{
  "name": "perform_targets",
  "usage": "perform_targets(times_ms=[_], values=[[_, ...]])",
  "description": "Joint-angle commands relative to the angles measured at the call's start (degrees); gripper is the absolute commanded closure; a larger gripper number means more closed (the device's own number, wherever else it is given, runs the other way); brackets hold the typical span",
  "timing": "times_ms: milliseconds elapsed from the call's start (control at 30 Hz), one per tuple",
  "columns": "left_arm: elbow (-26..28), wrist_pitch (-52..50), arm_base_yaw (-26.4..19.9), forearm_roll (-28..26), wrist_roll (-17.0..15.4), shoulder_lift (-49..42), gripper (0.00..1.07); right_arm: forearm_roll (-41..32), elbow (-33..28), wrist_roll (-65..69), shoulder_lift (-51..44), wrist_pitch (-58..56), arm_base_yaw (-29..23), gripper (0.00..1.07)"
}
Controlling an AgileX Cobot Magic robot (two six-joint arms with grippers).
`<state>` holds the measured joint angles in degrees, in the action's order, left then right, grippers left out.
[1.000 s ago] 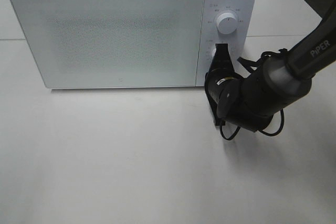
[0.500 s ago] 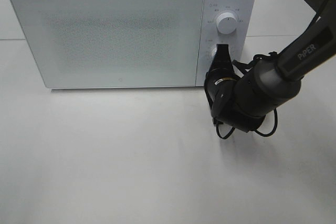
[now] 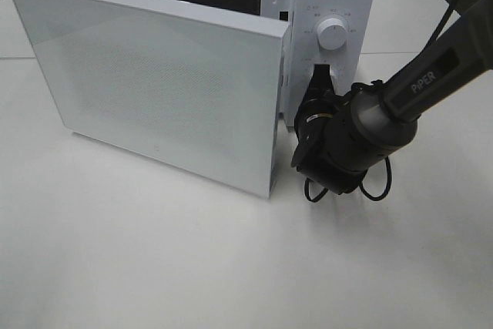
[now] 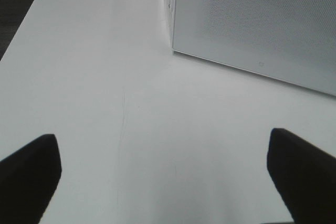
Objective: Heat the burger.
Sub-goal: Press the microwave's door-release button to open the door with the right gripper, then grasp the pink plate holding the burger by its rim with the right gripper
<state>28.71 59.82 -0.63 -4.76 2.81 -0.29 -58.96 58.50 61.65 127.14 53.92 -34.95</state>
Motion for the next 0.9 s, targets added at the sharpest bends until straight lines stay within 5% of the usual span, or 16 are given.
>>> perform_targets(times_ms=[33, 600, 900], values=[[-0.2, -0.5, -0.2, -0.2, 0.0, -1.3, 0.07, 10.0, 4.7, -0.4, 0.1, 7.6, 1.9, 1.07], [-0.2, -0.5, -0.2, -0.2, 0.1, -1.3, 0.07, 7.7, -2.6, -2.8, -6.1, 1.4, 1.9, 1.07], [-0.2, -0.5, -0.2, -0.2, -0.1, -1.3, 0.07, 7.7, -7.7, -10.3, -11.9, -10.7, 1.9, 1.07]])
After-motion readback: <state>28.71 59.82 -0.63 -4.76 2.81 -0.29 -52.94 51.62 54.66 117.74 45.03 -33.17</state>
